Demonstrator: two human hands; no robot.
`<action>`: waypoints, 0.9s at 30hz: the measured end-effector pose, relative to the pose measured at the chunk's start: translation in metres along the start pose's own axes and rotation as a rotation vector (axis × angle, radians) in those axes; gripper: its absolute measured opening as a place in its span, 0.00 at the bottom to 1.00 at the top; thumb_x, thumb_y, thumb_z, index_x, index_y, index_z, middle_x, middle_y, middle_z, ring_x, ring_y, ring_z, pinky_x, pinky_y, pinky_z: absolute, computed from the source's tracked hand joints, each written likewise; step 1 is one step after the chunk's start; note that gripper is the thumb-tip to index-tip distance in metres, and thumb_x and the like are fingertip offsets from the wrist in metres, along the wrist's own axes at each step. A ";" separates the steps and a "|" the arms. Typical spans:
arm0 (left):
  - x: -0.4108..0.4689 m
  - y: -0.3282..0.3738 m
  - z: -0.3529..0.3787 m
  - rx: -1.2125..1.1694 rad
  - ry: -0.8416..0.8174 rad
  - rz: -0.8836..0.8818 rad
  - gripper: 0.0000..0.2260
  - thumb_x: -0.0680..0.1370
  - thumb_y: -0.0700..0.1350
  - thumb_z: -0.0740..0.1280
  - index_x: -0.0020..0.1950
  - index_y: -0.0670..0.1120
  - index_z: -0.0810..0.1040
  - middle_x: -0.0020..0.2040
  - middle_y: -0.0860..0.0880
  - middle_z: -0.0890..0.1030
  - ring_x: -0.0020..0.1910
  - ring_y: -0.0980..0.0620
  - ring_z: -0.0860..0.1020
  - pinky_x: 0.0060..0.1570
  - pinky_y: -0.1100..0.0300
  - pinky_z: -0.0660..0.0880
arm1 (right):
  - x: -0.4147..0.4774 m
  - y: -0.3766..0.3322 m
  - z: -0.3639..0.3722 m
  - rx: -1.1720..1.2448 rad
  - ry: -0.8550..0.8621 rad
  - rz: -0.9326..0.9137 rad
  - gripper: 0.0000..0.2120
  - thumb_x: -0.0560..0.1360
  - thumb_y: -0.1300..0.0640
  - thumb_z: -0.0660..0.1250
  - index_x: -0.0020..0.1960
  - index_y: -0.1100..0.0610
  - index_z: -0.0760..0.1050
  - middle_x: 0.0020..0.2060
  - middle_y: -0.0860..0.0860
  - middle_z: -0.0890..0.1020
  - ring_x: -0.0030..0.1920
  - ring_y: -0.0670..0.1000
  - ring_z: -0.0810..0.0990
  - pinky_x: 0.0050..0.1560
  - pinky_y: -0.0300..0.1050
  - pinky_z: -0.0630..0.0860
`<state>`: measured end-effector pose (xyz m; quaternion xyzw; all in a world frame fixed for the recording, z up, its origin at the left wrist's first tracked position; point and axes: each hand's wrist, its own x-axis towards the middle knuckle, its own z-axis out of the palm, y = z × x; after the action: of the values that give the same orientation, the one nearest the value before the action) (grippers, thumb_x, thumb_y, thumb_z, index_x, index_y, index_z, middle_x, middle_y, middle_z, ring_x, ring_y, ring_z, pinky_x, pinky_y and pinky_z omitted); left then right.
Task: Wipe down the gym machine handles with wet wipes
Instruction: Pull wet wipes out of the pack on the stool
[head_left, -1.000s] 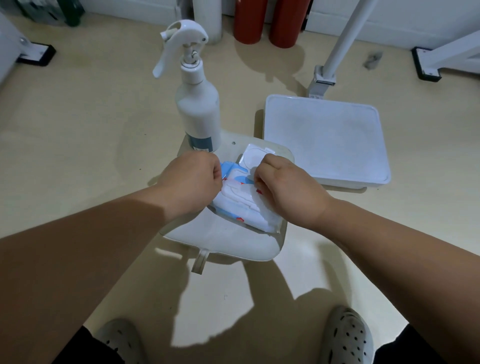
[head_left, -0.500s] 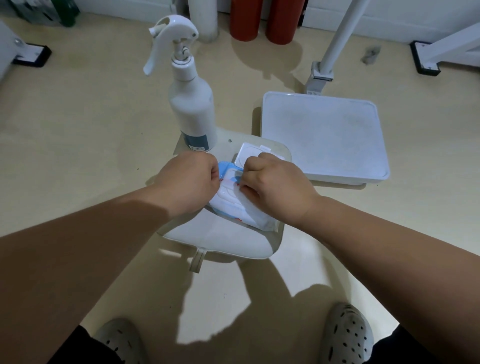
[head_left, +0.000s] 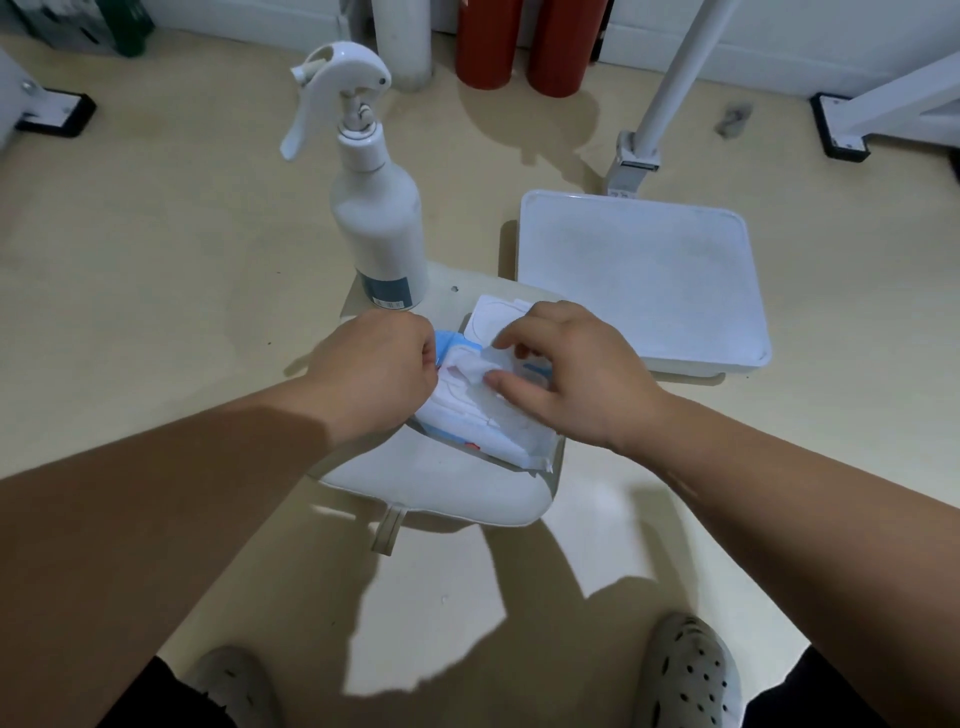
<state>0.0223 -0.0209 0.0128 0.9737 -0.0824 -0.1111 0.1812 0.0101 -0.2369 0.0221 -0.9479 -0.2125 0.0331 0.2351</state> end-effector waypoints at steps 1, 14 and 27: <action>0.000 0.000 0.000 -0.004 0.001 0.001 0.14 0.77 0.44 0.64 0.32 0.54 0.67 0.35 0.53 0.75 0.40 0.45 0.76 0.37 0.58 0.67 | 0.002 -0.006 0.004 -0.020 0.006 0.010 0.20 0.72 0.37 0.69 0.55 0.51 0.82 0.44 0.49 0.81 0.48 0.52 0.77 0.44 0.46 0.74; 0.003 0.003 0.007 0.075 -0.003 -0.013 0.12 0.78 0.44 0.62 0.35 0.53 0.67 0.39 0.48 0.79 0.41 0.44 0.77 0.37 0.57 0.68 | 0.015 -0.019 0.003 0.381 0.134 0.291 0.10 0.77 0.56 0.71 0.38 0.57 0.77 0.38 0.48 0.81 0.44 0.48 0.79 0.45 0.41 0.72; -0.003 0.007 0.003 0.090 -0.031 -0.051 0.13 0.78 0.43 0.62 0.34 0.53 0.67 0.41 0.48 0.79 0.42 0.44 0.77 0.38 0.56 0.71 | 0.011 -0.012 -0.013 0.986 0.176 0.562 0.12 0.77 0.55 0.72 0.36 0.55 0.78 0.38 0.55 0.79 0.41 0.53 0.76 0.46 0.54 0.77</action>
<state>0.0174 -0.0280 0.0131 0.9808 -0.0654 -0.1271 0.1329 0.0179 -0.2286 0.0397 -0.7456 0.1087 0.1107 0.6481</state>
